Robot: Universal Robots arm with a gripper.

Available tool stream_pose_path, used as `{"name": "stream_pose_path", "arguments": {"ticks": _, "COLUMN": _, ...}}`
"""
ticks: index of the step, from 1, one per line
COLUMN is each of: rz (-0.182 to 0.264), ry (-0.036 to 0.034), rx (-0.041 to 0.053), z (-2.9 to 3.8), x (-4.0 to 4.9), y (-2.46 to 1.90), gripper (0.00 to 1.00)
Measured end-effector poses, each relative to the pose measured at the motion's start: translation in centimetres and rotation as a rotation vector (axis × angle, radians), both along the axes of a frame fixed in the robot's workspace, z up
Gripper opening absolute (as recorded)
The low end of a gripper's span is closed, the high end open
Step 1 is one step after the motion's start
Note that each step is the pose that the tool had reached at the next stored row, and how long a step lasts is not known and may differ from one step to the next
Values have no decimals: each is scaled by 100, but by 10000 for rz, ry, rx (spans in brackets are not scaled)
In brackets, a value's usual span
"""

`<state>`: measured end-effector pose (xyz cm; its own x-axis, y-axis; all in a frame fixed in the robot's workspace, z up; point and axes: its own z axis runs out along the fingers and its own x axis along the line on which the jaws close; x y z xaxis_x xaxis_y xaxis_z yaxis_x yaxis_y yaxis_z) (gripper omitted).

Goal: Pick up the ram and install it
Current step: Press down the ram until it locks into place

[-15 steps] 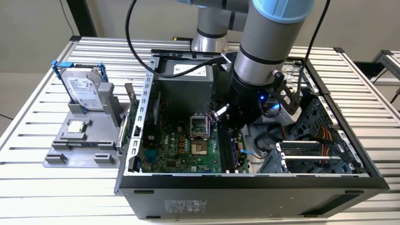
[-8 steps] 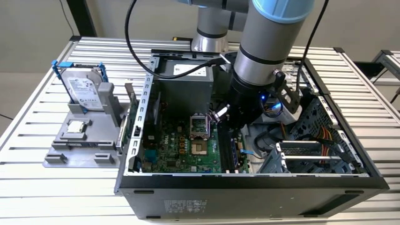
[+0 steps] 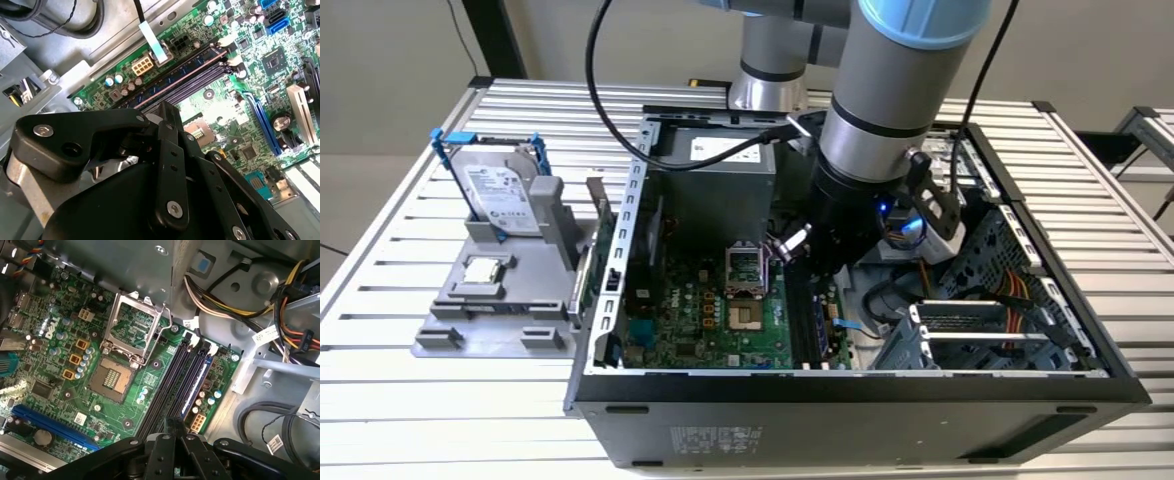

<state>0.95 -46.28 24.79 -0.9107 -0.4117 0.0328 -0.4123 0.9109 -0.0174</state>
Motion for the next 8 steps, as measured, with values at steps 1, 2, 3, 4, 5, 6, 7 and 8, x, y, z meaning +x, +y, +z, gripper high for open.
{"name": "stream_pose_path", "arguments": {"ticks": 1, "rz": 44, "ry": 0, "rx": 0, "z": 0, "x": 0, "y": 0, "gripper": 0}}
{"name": "stream_pose_path", "arguments": {"ticks": 2, "rz": 83, "ry": 0, "rx": 0, "z": 0, "x": 0, "y": 0, "gripper": 0}}
{"name": "stream_pose_path", "arguments": {"ticks": 3, "rz": 119, "ry": 0, "rx": 0, "z": 0, "x": 0, "y": 0, "gripper": 0}}
{"name": "stream_pose_path", "arguments": {"ticks": 4, "rz": 152, "ry": 0, "rx": 0, "z": 0, "x": 0, "y": 0, "gripper": 0}}
{"name": "stream_pose_path", "arguments": {"ticks": 5, "rz": 183, "ry": 0, "rx": -1, "z": 0, "x": 0, "y": 0, "gripper": 0}}
{"name": "stream_pose_path", "arguments": {"ticks": 6, "rz": 211, "ry": 0, "rx": -1, "z": 0, "x": 0, "y": 0, "gripper": 0}}
{"name": "stream_pose_path", "arguments": {"ticks": 7, "rz": 240, "ry": 0, "rx": -1, "z": 0, "x": 0, "y": 0, "gripper": 0}}
{"name": "stream_pose_path", "arguments": {"ticks": 8, "rz": 268, "ry": 0, "rx": -1, "z": 0, "x": 0, "y": 0, "gripper": 0}}
